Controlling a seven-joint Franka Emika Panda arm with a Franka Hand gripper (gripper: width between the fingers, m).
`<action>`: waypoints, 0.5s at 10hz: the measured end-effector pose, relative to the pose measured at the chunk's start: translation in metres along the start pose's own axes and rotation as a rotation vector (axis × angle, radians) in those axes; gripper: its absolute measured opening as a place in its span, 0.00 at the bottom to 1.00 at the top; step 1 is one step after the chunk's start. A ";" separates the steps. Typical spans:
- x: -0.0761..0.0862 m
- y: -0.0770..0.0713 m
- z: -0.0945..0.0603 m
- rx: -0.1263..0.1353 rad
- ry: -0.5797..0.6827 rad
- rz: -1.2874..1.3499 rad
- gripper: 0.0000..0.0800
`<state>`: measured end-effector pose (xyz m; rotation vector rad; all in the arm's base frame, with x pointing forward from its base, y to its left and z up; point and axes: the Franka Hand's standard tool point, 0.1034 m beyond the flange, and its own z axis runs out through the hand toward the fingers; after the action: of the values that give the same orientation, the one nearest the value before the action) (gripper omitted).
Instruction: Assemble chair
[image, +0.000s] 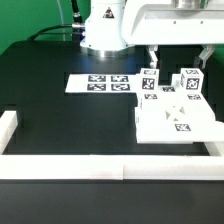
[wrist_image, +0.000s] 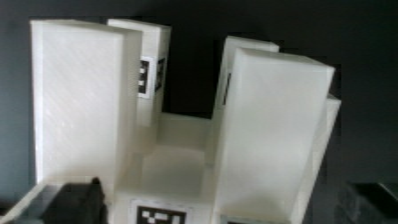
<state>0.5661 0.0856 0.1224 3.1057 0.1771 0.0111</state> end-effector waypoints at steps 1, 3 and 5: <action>0.002 -0.002 -0.001 0.003 0.007 0.004 0.81; 0.010 -0.004 -0.003 0.004 0.018 0.003 0.81; 0.024 -0.005 -0.004 0.004 0.033 0.026 0.81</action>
Offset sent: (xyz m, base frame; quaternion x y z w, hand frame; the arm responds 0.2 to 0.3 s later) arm 0.0383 0.0139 0.0048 0.0479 0.0098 0.0358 0.9982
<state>0.5891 0.0929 0.1269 3.1129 0.1374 0.0622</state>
